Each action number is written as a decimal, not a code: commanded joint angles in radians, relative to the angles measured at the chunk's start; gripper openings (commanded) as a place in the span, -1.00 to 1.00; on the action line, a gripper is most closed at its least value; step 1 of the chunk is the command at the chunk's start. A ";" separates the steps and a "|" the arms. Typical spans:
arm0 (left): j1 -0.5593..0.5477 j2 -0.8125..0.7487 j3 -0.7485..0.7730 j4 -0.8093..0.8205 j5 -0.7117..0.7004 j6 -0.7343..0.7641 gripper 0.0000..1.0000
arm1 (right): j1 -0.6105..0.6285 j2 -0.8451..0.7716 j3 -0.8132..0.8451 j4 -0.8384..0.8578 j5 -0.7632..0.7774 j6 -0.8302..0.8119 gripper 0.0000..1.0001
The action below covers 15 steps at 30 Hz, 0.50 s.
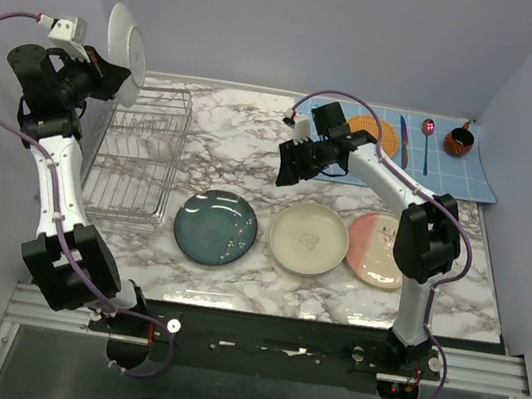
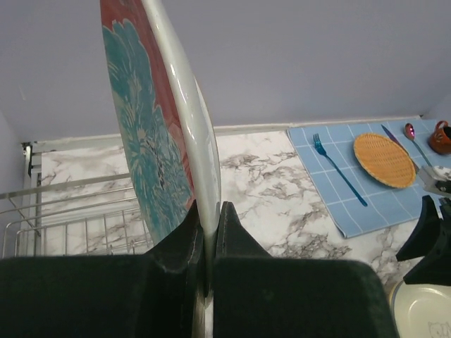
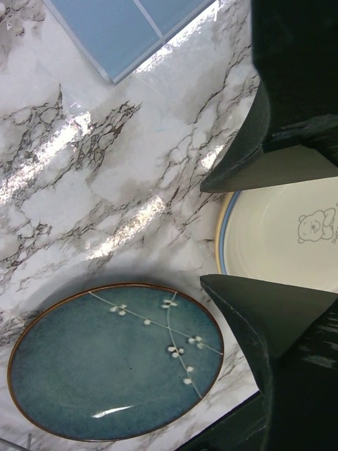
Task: Unload the plates from the dish rack
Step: Unload the plate from the dish rack, then place the plate at the center of the board.
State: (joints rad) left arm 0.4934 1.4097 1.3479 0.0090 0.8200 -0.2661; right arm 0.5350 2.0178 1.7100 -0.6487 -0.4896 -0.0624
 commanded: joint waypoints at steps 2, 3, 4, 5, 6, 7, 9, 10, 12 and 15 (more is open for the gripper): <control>-0.048 -0.133 0.071 -0.071 0.051 0.212 -1.00 | -0.003 0.024 0.027 -0.012 -0.026 -0.011 0.17; -0.080 -0.143 0.077 -0.117 0.030 0.256 -1.00 | -0.003 0.022 0.034 -0.014 -0.021 -0.011 0.17; -0.107 -0.153 0.089 -0.166 0.010 0.321 -1.00 | -0.004 0.021 0.039 -0.014 -0.017 -0.013 0.17; -0.133 -0.178 0.092 -0.263 -0.014 0.429 -1.00 | -0.004 0.021 0.048 -0.020 -0.007 -0.014 0.17; -0.197 -0.193 0.094 -0.306 -0.051 0.494 -1.00 | -0.004 0.019 0.057 -0.023 -0.003 -0.014 0.17; -0.232 -0.207 0.089 -0.349 -0.120 0.549 -1.00 | -0.004 0.016 0.080 -0.028 0.002 -0.013 0.17; -0.306 -0.247 0.079 -0.452 -0.197 0.681 -1.00 | -0.010 0.015 0.111 -0.045 0.019 -0.002 0.17; -0.370 -0.259 0.070 -0.480 -0.229 0.715 -1.00 | -0.015 0.019 0.159 -0.054 0.016 0.010 0.17; -0.432 -0.287 0.062 -0.543 -0.329 0.790 -1.00 | -0.049 0.036 0.210 -0.081 -0.016 0.036 0.17; -0.521 -0.314 0.050 -0.589 -0.436 0.835 -1.00 | -0.108 0.073 0.307 -0.112 -0.131 0.111 0.17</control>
State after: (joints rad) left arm 0.0750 1.1965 1.3682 -0.5575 0.5987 0.3351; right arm 0.5098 2.0373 1.8854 -0.7067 -0.5079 -0.0376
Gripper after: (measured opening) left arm 0.061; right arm 0.585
